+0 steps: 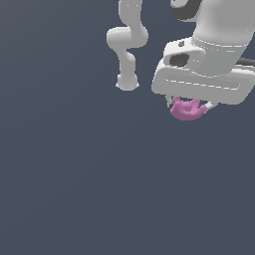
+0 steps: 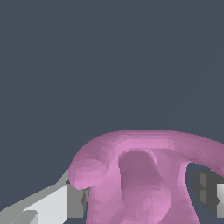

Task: Pick up the object and move it to a goal position.

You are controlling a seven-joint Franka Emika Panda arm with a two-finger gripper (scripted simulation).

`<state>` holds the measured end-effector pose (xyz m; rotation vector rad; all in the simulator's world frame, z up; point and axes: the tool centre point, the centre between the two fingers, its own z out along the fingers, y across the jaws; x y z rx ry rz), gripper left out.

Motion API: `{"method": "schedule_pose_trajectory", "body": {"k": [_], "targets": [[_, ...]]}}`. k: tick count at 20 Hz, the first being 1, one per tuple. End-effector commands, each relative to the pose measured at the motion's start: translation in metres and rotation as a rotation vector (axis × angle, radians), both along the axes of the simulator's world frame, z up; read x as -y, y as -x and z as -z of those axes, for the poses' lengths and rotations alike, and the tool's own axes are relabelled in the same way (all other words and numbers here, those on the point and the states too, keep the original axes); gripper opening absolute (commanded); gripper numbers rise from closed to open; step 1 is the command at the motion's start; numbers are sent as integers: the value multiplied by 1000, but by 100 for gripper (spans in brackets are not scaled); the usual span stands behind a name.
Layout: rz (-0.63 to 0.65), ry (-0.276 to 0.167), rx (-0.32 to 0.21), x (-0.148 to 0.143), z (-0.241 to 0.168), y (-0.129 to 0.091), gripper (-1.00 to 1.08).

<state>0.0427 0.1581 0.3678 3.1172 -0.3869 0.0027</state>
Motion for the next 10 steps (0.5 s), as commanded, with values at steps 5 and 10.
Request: {"method": "schedule_pose_trajectory", "body": {"k": [5, 10], "targets": [[0, 0, -1, -21, -31, -5, -100], [0, 0, -1, -29, -43, -8, -100]]}}
